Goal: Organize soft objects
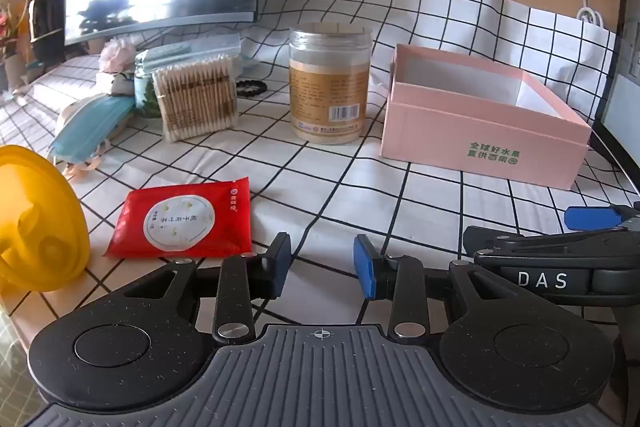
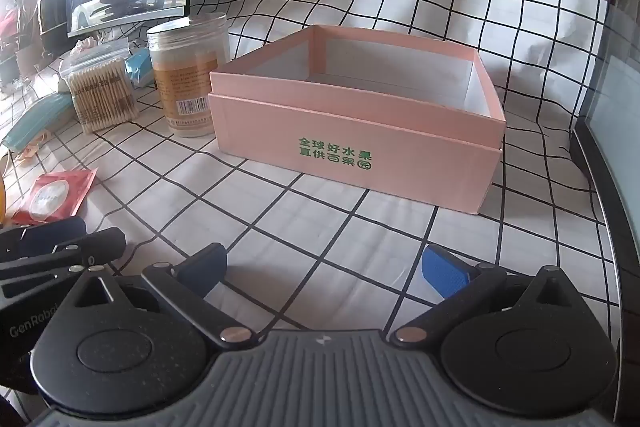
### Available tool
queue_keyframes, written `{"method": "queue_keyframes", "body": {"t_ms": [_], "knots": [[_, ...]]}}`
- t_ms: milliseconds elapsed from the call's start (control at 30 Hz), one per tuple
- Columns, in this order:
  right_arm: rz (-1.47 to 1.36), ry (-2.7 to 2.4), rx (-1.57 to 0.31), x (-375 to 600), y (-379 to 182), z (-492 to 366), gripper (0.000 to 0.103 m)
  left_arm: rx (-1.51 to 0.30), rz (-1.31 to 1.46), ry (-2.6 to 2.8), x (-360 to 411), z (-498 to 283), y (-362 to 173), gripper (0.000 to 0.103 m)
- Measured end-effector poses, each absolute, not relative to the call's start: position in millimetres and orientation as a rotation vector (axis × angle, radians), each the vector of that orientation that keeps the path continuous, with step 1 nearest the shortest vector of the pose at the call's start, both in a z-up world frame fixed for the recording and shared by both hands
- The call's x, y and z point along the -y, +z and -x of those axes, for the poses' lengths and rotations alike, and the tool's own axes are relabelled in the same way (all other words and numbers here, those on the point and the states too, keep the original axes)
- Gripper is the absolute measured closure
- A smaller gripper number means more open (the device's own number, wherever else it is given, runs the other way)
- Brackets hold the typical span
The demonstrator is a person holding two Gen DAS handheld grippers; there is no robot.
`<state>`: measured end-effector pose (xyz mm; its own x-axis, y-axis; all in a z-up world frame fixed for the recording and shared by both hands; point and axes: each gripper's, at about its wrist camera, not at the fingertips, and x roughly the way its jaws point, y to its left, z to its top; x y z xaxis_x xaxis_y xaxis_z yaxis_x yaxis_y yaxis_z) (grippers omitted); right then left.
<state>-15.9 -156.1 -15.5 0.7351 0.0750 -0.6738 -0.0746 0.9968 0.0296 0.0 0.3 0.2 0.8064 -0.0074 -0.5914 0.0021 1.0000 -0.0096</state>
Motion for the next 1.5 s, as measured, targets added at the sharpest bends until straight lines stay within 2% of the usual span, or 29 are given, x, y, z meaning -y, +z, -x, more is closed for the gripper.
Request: {"method": "queue_keyframes", "body": {"t_ms": [1500], "knots": [[0.003, 0.081, -0.75, 156.5, -15.6, 15.6, 0.0, -0.631, 0.003, -0.005, 1.4, -0.9, 0.2, 0.065]]}}
